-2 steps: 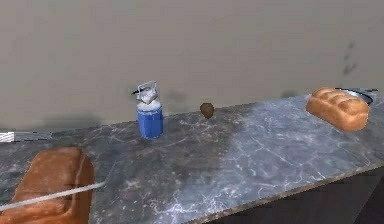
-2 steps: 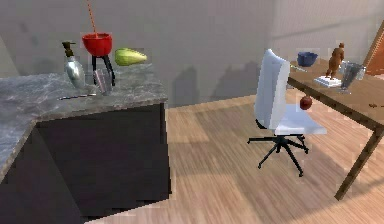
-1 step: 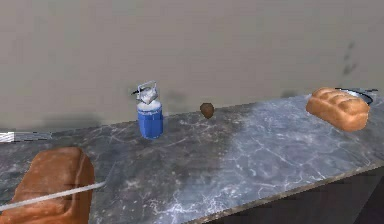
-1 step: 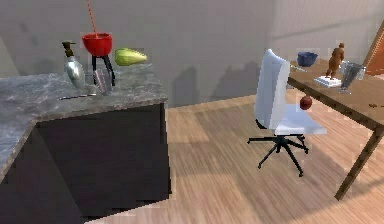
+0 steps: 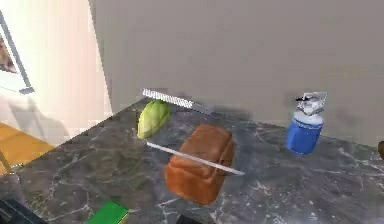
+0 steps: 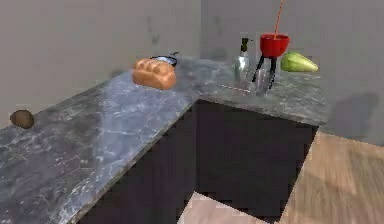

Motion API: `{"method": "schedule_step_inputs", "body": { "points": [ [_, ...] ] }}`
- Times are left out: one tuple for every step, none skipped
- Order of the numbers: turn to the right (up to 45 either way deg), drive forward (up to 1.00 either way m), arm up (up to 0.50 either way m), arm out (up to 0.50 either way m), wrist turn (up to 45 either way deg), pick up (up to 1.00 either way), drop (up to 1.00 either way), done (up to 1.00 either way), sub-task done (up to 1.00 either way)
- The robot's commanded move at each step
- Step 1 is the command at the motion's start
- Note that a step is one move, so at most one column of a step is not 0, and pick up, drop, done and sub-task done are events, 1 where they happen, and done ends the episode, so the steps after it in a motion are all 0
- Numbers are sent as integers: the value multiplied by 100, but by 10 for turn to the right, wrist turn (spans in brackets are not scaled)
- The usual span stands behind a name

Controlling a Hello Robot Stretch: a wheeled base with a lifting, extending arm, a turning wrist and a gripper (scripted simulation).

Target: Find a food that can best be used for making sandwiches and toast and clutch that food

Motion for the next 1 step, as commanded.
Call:
{"method": "schedule_step_inputs", "body": {
  "points": [
    [-450,0,0,0,0,0,0,0,0]
  ]
}}
